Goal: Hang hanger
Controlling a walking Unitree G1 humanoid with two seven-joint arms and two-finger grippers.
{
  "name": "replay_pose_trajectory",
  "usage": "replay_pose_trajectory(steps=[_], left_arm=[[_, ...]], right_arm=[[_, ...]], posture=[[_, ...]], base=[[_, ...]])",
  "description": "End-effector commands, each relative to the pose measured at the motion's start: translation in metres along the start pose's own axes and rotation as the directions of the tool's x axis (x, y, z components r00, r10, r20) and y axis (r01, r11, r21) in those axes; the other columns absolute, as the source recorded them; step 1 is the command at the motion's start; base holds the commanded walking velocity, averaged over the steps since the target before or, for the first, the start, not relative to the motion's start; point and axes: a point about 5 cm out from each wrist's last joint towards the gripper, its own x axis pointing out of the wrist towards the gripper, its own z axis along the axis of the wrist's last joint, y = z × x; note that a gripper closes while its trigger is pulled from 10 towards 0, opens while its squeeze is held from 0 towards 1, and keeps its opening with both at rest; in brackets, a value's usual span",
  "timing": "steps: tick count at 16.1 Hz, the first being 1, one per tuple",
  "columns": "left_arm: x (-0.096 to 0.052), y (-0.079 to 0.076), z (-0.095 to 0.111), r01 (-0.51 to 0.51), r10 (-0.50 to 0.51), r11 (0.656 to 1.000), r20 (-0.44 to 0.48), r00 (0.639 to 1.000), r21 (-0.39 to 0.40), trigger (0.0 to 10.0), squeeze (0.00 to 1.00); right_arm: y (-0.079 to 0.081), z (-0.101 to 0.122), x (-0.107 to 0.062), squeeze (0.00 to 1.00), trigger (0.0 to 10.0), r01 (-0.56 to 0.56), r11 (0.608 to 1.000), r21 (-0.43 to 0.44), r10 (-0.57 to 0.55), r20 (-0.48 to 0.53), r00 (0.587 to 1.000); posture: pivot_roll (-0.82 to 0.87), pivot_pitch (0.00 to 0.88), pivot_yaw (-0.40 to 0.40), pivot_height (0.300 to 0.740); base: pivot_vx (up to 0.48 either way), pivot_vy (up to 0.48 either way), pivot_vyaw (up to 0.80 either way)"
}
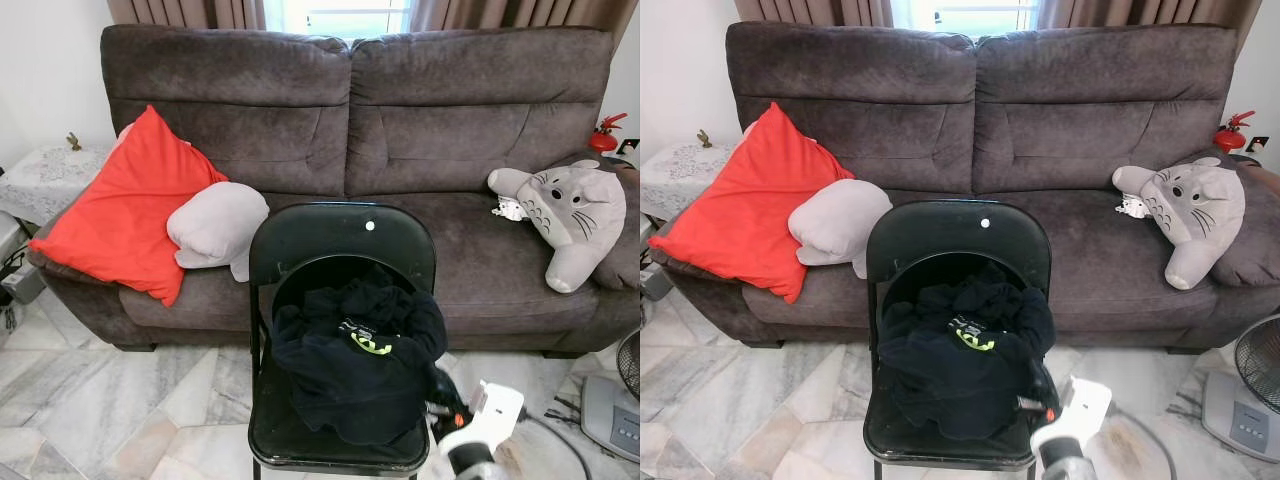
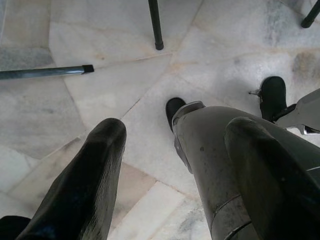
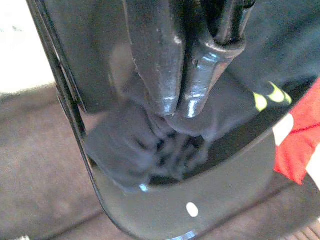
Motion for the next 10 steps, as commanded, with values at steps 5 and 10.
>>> replay_pose_trajectory(steps=[5,10], left_arm=[[-0.002,0.003,-0.007,-0.006,0.006,1.000,-0.031,1.000,0.007,10.0,0.00],[-0.002,0.003,-0.007,-0.005,0.005,1.000,-0.030,1.000,0.006,10.0,0.00]], right_arm=[[0.027,0.042,0.006,0.00,0.0,-0.114,0.992,-0.049,0.119,0.133,0.984],[0.052,0.079,0.011,0.00,0.0,-0.199,0.977,-0.074,0.211,0.223,0.952]], posture=[[0.00,0.014,0.053,0.740],[0.00,0.014,0.053,0.740]], base=[[0.000,0.000,0.00],[0.000,0.000,0.00]])
